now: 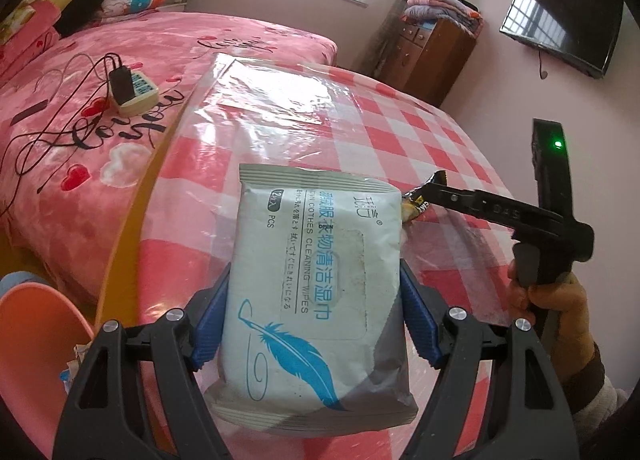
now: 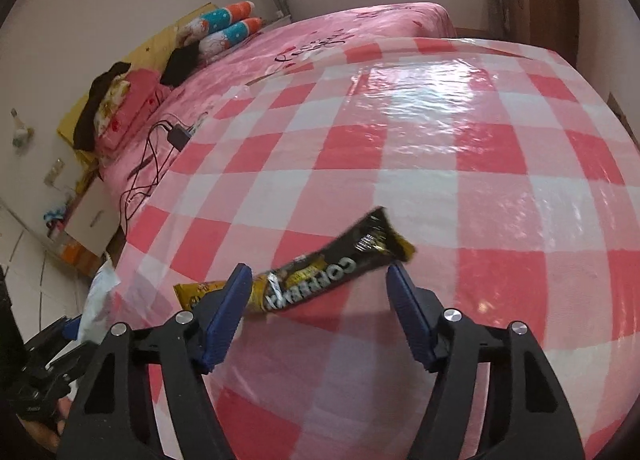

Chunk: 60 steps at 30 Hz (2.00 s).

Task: Collect trash
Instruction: 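Grasp the black coffee stick with right tool while left holds the wipes pack, then carry the wipes pack and coffee stick over the pink bucket and release both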

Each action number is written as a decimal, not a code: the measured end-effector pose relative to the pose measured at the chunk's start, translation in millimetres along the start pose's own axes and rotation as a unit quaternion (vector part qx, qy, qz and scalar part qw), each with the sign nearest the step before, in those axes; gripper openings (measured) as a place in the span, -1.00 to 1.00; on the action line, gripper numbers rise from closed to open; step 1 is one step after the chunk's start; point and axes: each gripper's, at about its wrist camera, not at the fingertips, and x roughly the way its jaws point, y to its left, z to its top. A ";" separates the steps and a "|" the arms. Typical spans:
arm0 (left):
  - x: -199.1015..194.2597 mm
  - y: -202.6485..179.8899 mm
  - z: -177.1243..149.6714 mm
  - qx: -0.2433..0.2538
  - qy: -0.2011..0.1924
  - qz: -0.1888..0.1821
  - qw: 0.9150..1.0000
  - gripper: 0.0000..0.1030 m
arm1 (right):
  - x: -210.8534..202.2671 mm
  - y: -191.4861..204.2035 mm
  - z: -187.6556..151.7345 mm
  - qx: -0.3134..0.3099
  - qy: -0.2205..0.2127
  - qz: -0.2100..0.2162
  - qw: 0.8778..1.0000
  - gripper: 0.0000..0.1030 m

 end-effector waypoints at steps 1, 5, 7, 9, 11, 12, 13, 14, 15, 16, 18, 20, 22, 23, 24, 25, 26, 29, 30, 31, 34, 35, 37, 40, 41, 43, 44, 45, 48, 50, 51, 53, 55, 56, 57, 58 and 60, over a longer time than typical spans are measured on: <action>-1.0 2.0 -0.3 -0.003 -0.001 -0.001 1.000 0.48 | 3.9 3.7 2.6 -0.008 0.001 -0.006 1.000 0.33; -4.7 11.2 -4.9 -0.010 -0.003 -0.006 1.000 0.48 | 19.6 15.6 14.2 -0.040 0.007 -0.039 0.998 -0.05; -5.3 14.3 -7.3 -0.009 -0.003 -0.006 1.000 0.48 | 27.8 19.0 21.0 -0.050 0.009 -0.053 0.997 -0.15; -5.9 15.6 -9.3 -0.008 -0.004 -0.007 1.000 0.48 | 34.0 21.8 26.2 -0.061 0.011 -0.064 0.996 -0.15; -6.1 18.2 -10.1 -0.008 -0.004 -0.010 1.000 0.48 | 40.6 28.7 29.0 -0.086 0.015 -0.083 0.993 -0.15; -6.1 19.7 -10.3 -0.009 -0.005 -0.011 1.000 0.48 | 42.4 31.2 29.8 -0.095 0.015 -0.087 0.992 -0.15; -6.4 20.0 -10.5 -0.010 -0.005 -0.012 1.000 0.48 | 44.5 34.2 28.8 -0.104 0.014 -0.092 0.990 -0.15; -6.4 21.1 -10.6 -0.010 -0.006 -0.013 1.000 0.48 | 46.9 37.4 28.2 -0.117 0.012 -0.099 0.988 -0.20; -6.7 21.9 -11.1 -0.010 -0.007 -0.013 1.000 0.48 | 49.2 40.7 27.1 -0.129 0.010 -0.106 0.986 -0.24; -6.8 21.9 -11.1 -0.011 -0.008 -0.014 1.000 0.48 | 50.4 43.1 26.2 -0.137 0.007 -0.108 0.985 -0.28; -7.2 23.4 -11.5 -0.012 -0.008 -0.017 1.000 0.48 | 51.7 44.6 25.3 -0.139 0.007 -0.102 0.985 -0.42; -8.0 25.1 -11.5 -0.014 -0.010 -0.019 1.000 0.48 | 51.8 46.7 24.6 -0.143 0.006 -0.099 0.985 -0.48; -9.1 25.9 -11.8 -0.016 -0.012 -0.021 1.000 0.48 | 49.9 48.1 24.0 -0.144 0.004 -0.091 0.985 -0.55; -9.9 26.8 -11.8 -0.018 -0.014 -0.022 0.999 0.48 | 48.8 48.1 22.9 -0.144 0.003 -0.088 0.986 -0.58; -10.5 26.7 -11.9 -0.019 -0.015 -0.022 0.999 0.48 | 47.9 49.3 23.1 -0.144 0.002 -0.087 0.986 -0.60; -11.4 27.1 -11.9 -0.021 -0.017 -0.022 0.999 0.48 | 46.8 50.3 22.5 -0.144 0.000 -0.086 0.986 -0.61; -12.3 27.6 -12.0 -0.022 -0.018 -0.023 0.999 0.48 | 45.5 51.1 21.7 -0.143 -0.002 -0.085 0.986 -0.65; -15.3 29.4 -11.1 -0.025 -0.023 -0.021 0.999 0.48 | 40.2 54.3 17.4 -0.142 -0.010 -0.082 0.986 -0.67; -16.5 30.4 -11.2 -0.028 -0.024 -0.021 0.999 0.48 | 38.6 55.8 15.9 -0.142 -0.012 -0.081 0.986 -0.68; -17.6 31.5 -11.2 -0.030 -0.025 -0.021 0.999 0.48 | 36.9 57.5 14.7 -0.142 -0.013 -0.080 0.986 -0.68; -21.8 35.2 -11.5 -0.037 -0.030 -0.019 0.999 0.48 | 31.0 61.9 10.7 -0.139 -0.020 -0.074 0.987 -0.70; -24.0 36.4 -11.7 -0.038 -0.032 -0.019 0.999 0.48 | 28.7 62.7 10.4 -0.135 -0.023 -0.069 0.988 -0.70; -26.6 37.8 -11.5 -0.040 -0.036 -0.019 0.998 0.48 | 24.1 65.0 9.3 -0.126 -0.026 -0.058 0.990 -0.71; -31.4 41.5 -11.7 -0.042 -0.042 -0.017 0.998 0.48 | 15.7 70.9 7.7 -0.116 -0.031 -0.044 0.992 -0.71; -32.9 42.7 -12.0 -0.043 -0.044 -0.015 0.998 0.48 | 12.7 73.8 7.2 -0.115 -0.033 -0.040 0.992 -0.71; -35.7 45.5 -12.5 -0.044 -0.047 -0.008 0.998 0.48 | 8.4 78.5 6.7 -0.114 -0.037 -0.035 0.992 -0.71; -36.3 48.2 -12.8 -0.044 -0.048 -0.002 0.998 0.48 | 5.9 81.2 6.5 -0.112 -0.039 -0.030 0.992 -0.71; -37.1 50.2 -13.3 -0.044 -0.048 0.006 0.998 0.48 | 3.1 84.1 6.3 -0.110 -0.041 -0.024 0.993 -0.71; -40.2 57.5 -15.8 -0.049 -0.049 0.024 0.997 0.48 | -1.5 93.1 6.3 -0.106 -0.042 -0.006 0.993 -0.71; -43.7 63.4 -17.5 -0.053 -0.051 0.033 0.997 0.48 | -3.0 100.6 5.9 -0.107 -0.042 0.004 0.993 -0.71; -45.3 65.5 -18.2 -0.054 -0.053 0.038 0.996 0.48 | -4.0 106.1 5.5 -0.109 -0.041 0.010 0.993 -0.71; -49.6 70.2 -20.0 -0.055 -0.056 0.049 0.996 0.48 | -5.1 117.9 5.2 -0.116 -0.040 0.021 0.992 -0.71; -55.1 77.2 -22.0 -0.059 -0.059 0.061 0.995 0.48 | -5.8 128.7 3.5 -0.123 -0.039 0.029 0.991 -0.71; -57.6 80.2 -23.1 -0.061 -0.060 0.067 0.994 0.48 | -6.0 135.0 2.8 -0.127 -0.038 0.036 0.990 -0.71; -59.6 82.9 -23.7 -0.063 -0.061 0.071 0.994 0.48 | -6.1 142.2 1.9 -0.131 -0.037 0.043 0.990 -0.71; -61.8 84.8 -24.7 -0.064 -0.062 0.076 0.993 0.48 | -6.1 148.1 1.0 -0.135 -0.036 0.048 0.989 -0.71; -67.1 90.7 -27.6 -0.066 -0.064 0.091 0.992 0.48 | -5.9 164.7 -1.2 -0.147 -0.033 0.061 0.987 -0.71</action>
